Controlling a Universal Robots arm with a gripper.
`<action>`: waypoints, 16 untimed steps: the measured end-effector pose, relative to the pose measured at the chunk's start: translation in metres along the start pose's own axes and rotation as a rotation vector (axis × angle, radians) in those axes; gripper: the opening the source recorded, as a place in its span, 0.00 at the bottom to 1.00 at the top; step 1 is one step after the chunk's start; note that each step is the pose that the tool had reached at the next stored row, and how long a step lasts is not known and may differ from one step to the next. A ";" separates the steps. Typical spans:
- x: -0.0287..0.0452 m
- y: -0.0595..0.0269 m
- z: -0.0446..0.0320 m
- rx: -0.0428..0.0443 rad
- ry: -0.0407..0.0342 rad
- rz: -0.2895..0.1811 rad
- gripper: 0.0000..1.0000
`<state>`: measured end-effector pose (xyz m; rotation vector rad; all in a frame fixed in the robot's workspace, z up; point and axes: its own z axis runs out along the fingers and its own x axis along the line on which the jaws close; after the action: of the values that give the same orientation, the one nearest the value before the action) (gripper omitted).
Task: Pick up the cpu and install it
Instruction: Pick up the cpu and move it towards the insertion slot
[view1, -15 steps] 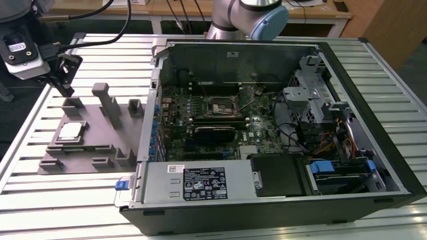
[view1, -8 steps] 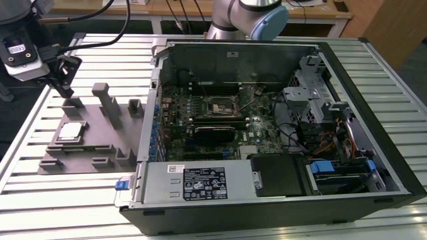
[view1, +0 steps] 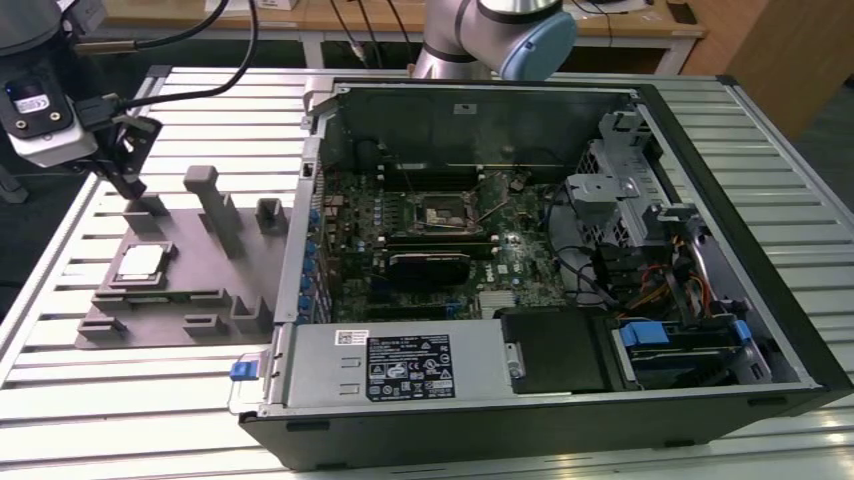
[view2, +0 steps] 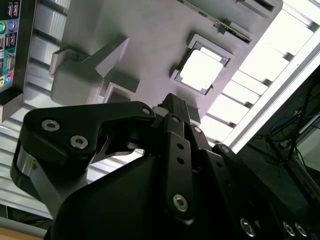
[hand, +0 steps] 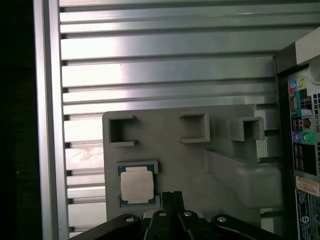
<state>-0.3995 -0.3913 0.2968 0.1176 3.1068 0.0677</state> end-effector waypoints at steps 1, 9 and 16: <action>0.0004 0.0000 0.0006 0.0000 -0.0001 0.000 0.11; 0.0027 -0.0004 0.0061 0.0001 -0.0001 0.000 0.11; 0.0050 -0.0008 0.0117 0.0001 -0.0001 0.000 0.11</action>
<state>-0.4042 -0.3913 0.2849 0.1176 3.1067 0.0676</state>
